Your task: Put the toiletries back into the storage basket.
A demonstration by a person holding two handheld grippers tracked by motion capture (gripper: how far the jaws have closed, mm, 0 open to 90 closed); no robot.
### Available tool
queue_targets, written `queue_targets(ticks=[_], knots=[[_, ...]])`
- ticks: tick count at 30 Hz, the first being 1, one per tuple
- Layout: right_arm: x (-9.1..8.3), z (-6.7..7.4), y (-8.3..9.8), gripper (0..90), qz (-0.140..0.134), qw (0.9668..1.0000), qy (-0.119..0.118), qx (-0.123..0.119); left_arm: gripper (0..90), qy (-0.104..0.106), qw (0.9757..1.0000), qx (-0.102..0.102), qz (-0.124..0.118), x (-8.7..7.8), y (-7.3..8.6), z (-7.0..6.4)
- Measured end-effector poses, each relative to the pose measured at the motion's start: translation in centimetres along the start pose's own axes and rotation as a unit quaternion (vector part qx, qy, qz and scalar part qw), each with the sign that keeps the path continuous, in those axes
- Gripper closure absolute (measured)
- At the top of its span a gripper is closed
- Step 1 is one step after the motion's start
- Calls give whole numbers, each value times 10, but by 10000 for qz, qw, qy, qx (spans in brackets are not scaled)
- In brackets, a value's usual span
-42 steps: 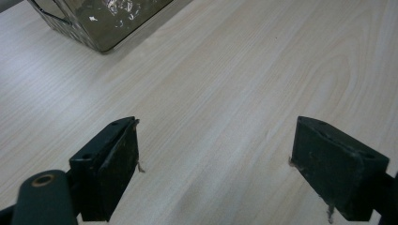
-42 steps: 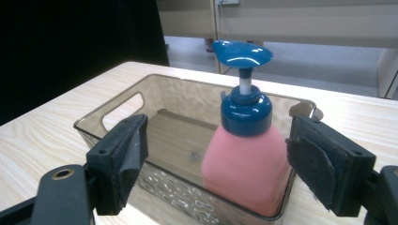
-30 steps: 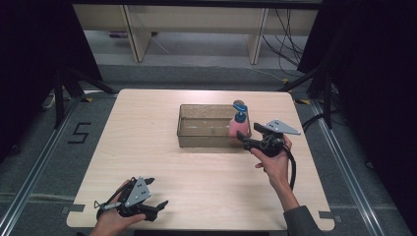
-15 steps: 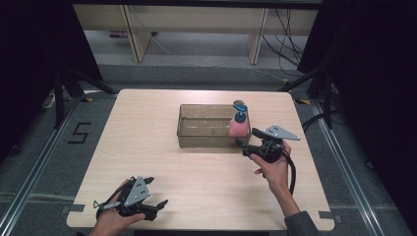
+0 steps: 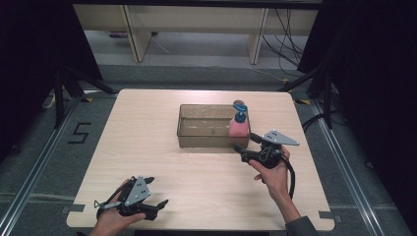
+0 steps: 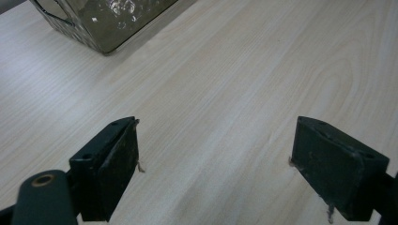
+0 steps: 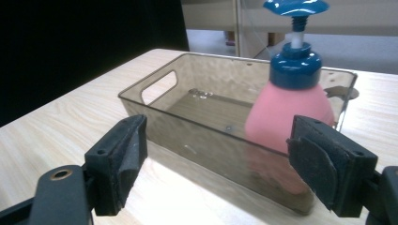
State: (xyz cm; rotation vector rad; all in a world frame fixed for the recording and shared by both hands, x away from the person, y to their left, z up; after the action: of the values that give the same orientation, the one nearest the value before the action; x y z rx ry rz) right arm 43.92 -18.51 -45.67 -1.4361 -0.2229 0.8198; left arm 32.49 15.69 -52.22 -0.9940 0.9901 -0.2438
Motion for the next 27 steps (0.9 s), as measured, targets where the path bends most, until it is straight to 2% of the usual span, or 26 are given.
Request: queue_targets(ticks=[1,2,3,4,5,6,7,8,9,12,13,14,16,17,18,20,21,22,23,24,25,26,27], knots=[[0,1,1,209,19,10000,-45,27,149,-12,10000,-3,-13,0,0,0],[0,1,2,208,4,10000,-36,-44,149,-43,9999,-114,-93,2,-1,-1],[0,4,3,208,27,9999,-91,89,149,-74,10000,15,9,1,0,1],[-1,3,3,207,22,10000,-67,3,149,-18,10000,10,12,1,0,0],[-1,3,3,207,13,10000,-73,-20,148,-21,9999,-88,-52,2,0,-2],[-2,2,4,207,52,10000,-30,-18,149,-25,10000,15,35,1,1,0],[-3,4,4,206,118,9999,-59,61,149,-57,10000,6,-4,1,0,0],[-3,4,3,207,59,9999,-121,15,149,-89,10000,13,0,1,0,1],[-4,4,3,206,14,9999,-76,77,149,-78,10000,7,-32,1,0,0],[-7,3,4,206,56,10000,-55,20,149,-41,10000,19,25,1,0,0],[-7,6,4,206,55,9998,-78,175,149,-34,10000,-57,-64,2,0,-2],[-6,4,4,206,17,10000,-68,43,149,-28,10000,-28,-45,1,0,-2],[-7,3,5,206,39,10000,-47,10,149,-6,9999,-90,-100,1,0,-4],[-7,5,6,206,54,9999,-82,112,149,-9,10000,27,-4,-1,1,-2],[-8,7,6,206,43,9998,-72,175,149,-56,9999,-48,-78,0,1,-2],[-8,6,5,206,-8,10000,-76,28,149,-67,10000,38,-19,-1,2,-1],[-10,6,5,206,28,10000,2,-85,149,-50,9999,-69,-99,0,1,-2],[-10,9,6,206,6,9999,-110,65,149,-63,9999,-51,-92,0,1,-2],[-12,11,6,206,28,9999,-68,140,149,-58,9999,-32,-92,0,1,-2],[-14,9,6,206,65,9999,-76,-56,149,-57,9999,-37,-94,0,1,-3],[-14,13,8,206,50,9998,-103,132,149,-68,10000,41,-29,-1,1,-2],[-15,11,8,206,47,10000,-57,2,149,-64,10000,49,-16,-1,1,-2],[-16,11,8,206,-4,10000,-98,18,149,-46,9999,-61,-104,0,1,-3]])
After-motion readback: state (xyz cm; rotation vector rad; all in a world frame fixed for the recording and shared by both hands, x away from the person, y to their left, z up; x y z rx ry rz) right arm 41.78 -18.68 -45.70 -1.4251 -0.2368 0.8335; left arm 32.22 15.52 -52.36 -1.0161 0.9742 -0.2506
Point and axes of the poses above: each handheld gripper's, and its own axes: x roughly forward along the jaws, y roughly out of its underside, z roughly to its left, the point moved 5 cm from there along x, roughly forward along the jaws
